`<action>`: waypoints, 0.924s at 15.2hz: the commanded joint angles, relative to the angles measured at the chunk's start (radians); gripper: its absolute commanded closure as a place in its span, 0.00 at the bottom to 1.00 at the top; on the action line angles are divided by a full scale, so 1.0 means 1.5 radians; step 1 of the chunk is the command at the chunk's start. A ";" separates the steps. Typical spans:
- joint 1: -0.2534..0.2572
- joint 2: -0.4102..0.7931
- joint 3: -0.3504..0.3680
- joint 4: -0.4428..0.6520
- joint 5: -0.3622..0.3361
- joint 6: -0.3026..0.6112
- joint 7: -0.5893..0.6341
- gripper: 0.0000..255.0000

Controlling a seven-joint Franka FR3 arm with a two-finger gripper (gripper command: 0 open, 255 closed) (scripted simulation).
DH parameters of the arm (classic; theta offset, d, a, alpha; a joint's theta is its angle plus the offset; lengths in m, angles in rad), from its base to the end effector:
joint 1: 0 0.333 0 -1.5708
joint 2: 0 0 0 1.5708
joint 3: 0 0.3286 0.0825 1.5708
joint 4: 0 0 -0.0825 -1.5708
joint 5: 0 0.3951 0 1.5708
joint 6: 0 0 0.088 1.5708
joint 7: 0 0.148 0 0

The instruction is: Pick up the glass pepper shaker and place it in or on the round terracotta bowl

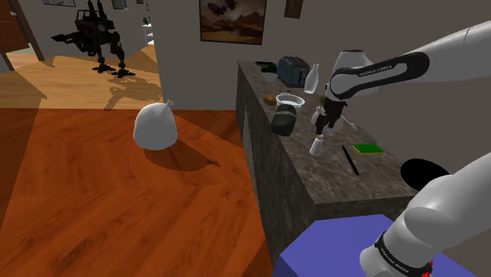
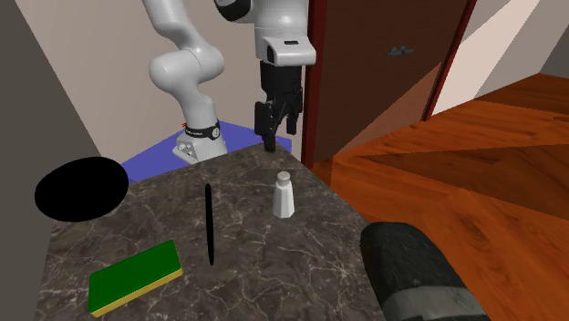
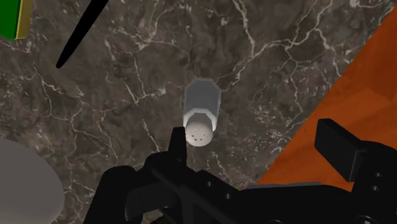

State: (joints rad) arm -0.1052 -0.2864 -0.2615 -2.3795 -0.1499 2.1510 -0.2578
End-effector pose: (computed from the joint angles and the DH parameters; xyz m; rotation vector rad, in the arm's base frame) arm 0.4324 -0.1782 0.3987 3.0737 -0.0329 0.0501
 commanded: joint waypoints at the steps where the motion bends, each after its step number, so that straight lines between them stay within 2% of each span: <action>1: -0.006 0.045 -0.017 0.015 0.004 0.028 -0.016 0.00; 3: -0.011 0.082 -0.029 0.029 0.010 0.049 -0.029 0.00; 10: -0.012 0.122 -0.035 0.002 0.018 0.115 -0.036 0.00; 14: -0.013 0.125 -0.036 0.000 0.019 0.121 -0.037 0.00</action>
State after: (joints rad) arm -0.1242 -0.0991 -0.3151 -2.3788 -0.1218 2.3306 -0.3131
